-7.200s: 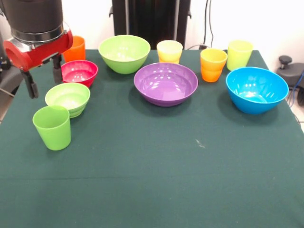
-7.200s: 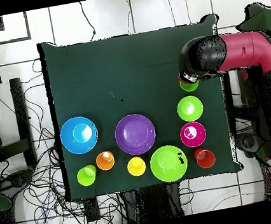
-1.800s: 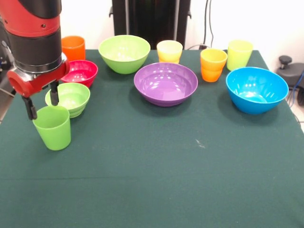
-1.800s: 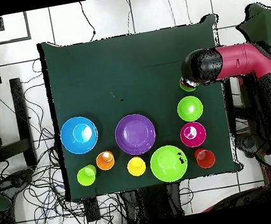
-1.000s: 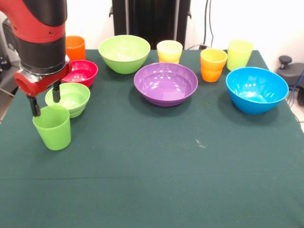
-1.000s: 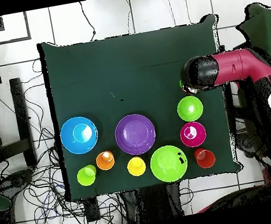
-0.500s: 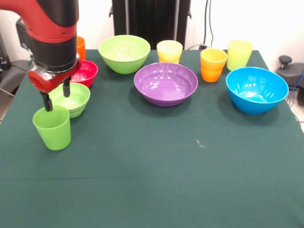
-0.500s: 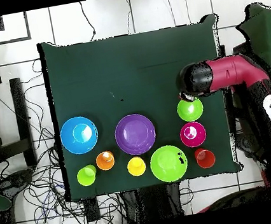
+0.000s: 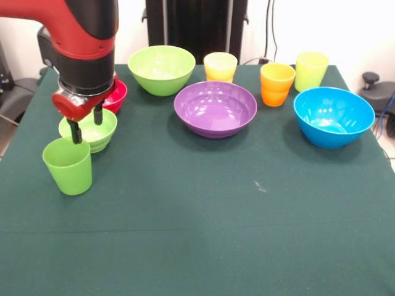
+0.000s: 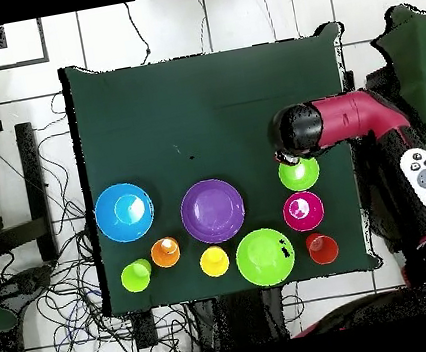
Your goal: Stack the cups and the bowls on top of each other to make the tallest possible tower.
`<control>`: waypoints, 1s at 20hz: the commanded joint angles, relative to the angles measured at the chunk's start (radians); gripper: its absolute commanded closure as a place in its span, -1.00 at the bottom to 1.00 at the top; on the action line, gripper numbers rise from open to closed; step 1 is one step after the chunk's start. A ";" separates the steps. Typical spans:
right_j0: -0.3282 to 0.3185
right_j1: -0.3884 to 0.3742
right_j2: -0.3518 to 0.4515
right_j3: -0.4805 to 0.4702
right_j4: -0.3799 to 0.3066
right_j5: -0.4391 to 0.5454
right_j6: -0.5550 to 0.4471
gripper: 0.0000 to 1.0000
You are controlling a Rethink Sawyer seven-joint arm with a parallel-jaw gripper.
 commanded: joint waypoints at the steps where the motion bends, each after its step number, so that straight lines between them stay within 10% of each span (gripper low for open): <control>1: 0.033 0.113 -0.056 -0.057 -0.100 -0.044 -0.057 -1.00; 20: 0.051 0.129 -0.104 -0.054 -0.167 -0.089 -0.045 -1.00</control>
